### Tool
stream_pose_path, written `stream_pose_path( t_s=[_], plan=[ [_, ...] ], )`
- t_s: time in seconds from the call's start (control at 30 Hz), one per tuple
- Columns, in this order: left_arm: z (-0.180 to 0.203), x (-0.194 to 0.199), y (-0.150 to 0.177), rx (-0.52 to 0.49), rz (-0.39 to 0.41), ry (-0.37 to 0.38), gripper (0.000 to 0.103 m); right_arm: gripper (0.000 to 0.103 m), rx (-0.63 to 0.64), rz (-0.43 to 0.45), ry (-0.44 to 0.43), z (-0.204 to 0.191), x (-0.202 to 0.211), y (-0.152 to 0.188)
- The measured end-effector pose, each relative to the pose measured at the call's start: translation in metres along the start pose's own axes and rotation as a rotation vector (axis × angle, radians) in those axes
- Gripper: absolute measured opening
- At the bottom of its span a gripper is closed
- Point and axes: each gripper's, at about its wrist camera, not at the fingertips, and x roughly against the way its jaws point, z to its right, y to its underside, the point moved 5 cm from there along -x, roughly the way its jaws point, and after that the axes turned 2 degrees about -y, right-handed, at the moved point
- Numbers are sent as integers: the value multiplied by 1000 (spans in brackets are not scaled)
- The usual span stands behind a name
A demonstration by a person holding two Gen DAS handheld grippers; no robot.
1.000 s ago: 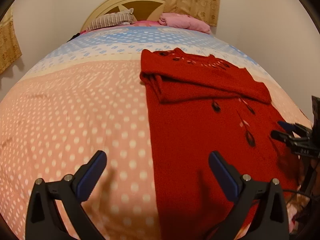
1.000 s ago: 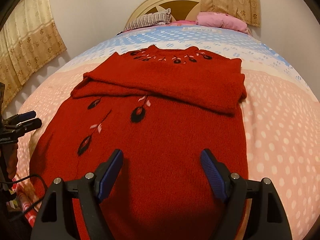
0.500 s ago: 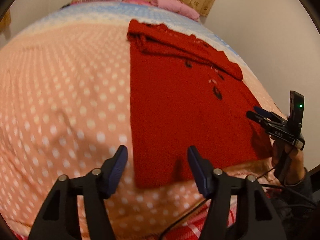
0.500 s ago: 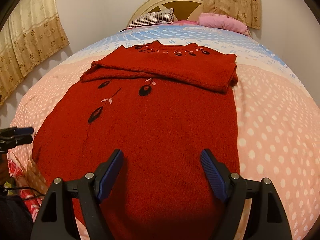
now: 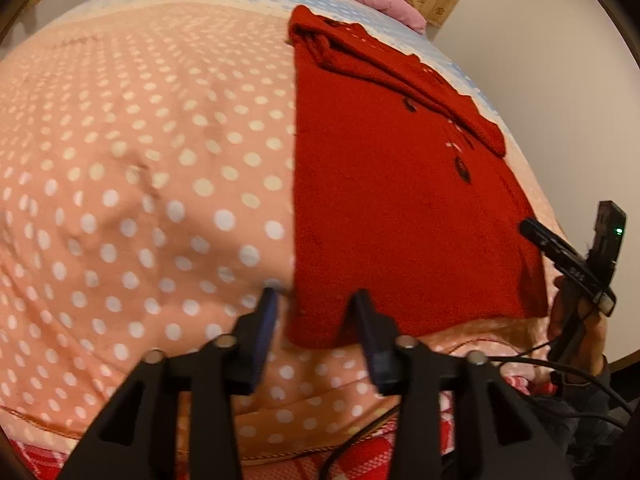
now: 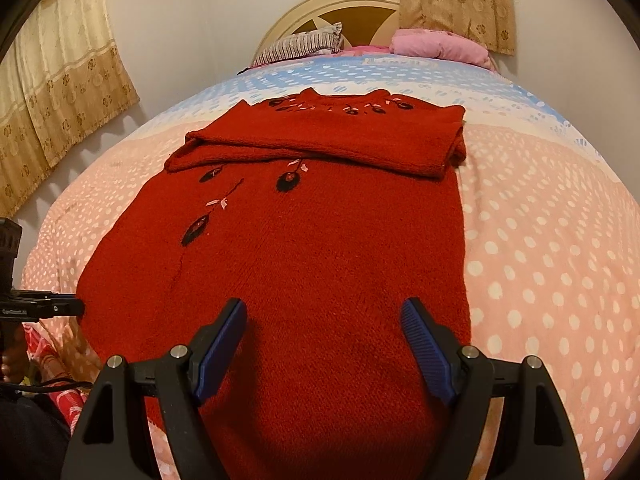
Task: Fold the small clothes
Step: 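Grasp the sweater hem with the left tool while the right tool grasps the hem beside it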
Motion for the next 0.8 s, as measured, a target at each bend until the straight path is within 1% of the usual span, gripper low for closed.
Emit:
stream_pose_path(
  t_s=[0.03,0.07,0.17,0.27,0.3,0.33,0.37,0.43,0.5,0.6,0.73,0.8],
  plan=[
    [-1,0,0,5,3,3,56,80,-5,0,-1,1,2,1],
    [-3,-2,0,14,0,7,56,80,-7,0,1,2,3,1],
    [-4,-7,4,32,-20,55,56,80,-21,2,7,6,8,3],
    [-2,-9,6,24,-29,60,53,80,-35,1,8,11,15,5],
    [-1,-9,6,22,-28,64,48,80,-39,3,11,13,18,6],
    [1,-8,6,16,-28,74,40,80,-44,6,14,16,22,8],
    [3,-8,6,11,-29,80,36,80,-49,8,17,18,25,9],
    [8,-5,6,-13,-24,77,22,80,-66,9,22,25,32,12],
    [12,-2,6,-40,-17,66,14,80,-84,11,29,31,39,16],
    [18,4,1,-58,3,72,12,80,-102,8,40,38,47,21],
    [16,18,-3,-68,38,93,12,80,-144,-12,13,45,59,34],
    [14,18,-4,-66,42,95,12,80,-152,-29,1,46,63,42]
  ],
)
